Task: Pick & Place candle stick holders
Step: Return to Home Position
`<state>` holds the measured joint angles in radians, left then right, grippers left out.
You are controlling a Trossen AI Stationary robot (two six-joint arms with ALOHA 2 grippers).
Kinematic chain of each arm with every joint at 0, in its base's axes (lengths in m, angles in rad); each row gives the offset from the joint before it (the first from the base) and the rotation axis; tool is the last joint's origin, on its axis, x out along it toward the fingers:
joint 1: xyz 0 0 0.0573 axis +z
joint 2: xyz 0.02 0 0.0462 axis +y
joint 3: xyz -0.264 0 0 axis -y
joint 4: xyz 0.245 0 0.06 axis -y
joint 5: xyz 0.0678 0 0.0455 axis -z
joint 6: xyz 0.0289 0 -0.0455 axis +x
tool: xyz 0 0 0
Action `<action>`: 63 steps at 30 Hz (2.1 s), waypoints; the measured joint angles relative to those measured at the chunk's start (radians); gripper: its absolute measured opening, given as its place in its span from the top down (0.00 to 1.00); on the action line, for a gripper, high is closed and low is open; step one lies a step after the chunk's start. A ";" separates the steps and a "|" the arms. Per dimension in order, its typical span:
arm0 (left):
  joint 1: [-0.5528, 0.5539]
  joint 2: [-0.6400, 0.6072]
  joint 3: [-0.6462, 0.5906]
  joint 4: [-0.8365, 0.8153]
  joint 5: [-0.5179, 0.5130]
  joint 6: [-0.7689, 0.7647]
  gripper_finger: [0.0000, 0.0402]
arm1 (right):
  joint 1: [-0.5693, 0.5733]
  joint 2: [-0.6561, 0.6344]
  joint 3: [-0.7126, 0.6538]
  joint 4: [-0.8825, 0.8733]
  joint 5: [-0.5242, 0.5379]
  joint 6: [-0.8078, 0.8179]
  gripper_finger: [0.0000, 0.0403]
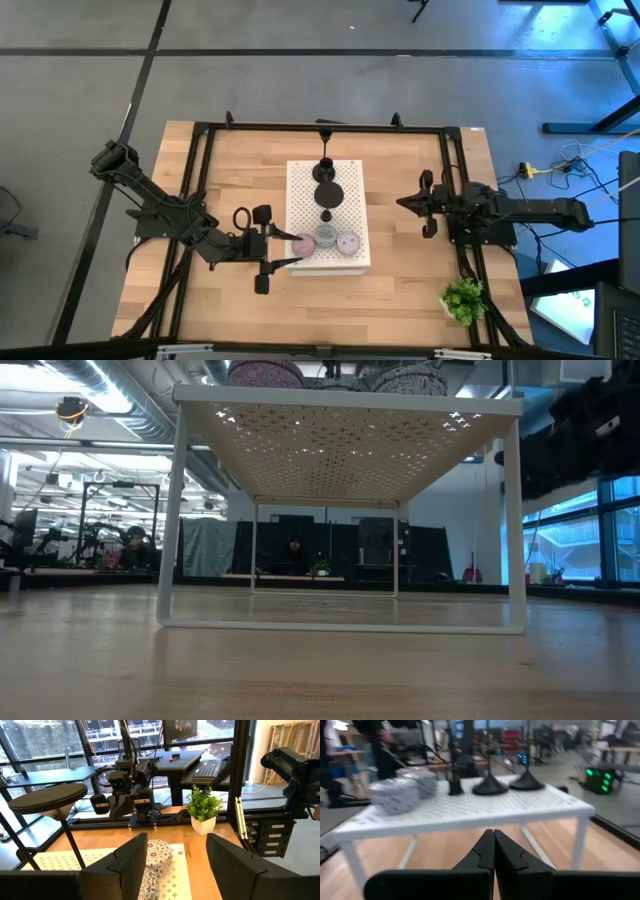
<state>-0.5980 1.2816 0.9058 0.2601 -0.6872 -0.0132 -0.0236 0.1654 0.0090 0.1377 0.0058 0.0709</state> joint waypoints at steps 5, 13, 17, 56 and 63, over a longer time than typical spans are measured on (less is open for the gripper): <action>0.000 0.000 0.000 -0.003 -0.010 0.024 0.51 | -0.002 0.001 0.000 -0.074 0.110 0.064 1.00; 0.000 -0.002 0.000 -0.016 0.029 0.027 0.88 | -0.002 0.001 0.000 -0.094 0.123 0.127 1.00; 0.000 -0.011 0.000 -0.032 0.033 0.021 0.99 | -0.002 0.002 0.000 -0.094 0.116 0.144 1.00; 0.308 -0.683 -0.551 0.051 0.394 0.148 1.00 | -0.002 0.002 0.002 -0.097 0.114 0.157 1.00; 0.402 -0.699 -0.590 0.051 0.540 0.113 1.00 | -0.002 0.002 0.002 -0.097 0.114 0.157 1.00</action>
<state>-0.1959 0.5821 0.3158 0.3108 -0.1475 0.0998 -0.0261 0.1669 0.0105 0.0410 0.1201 0.2282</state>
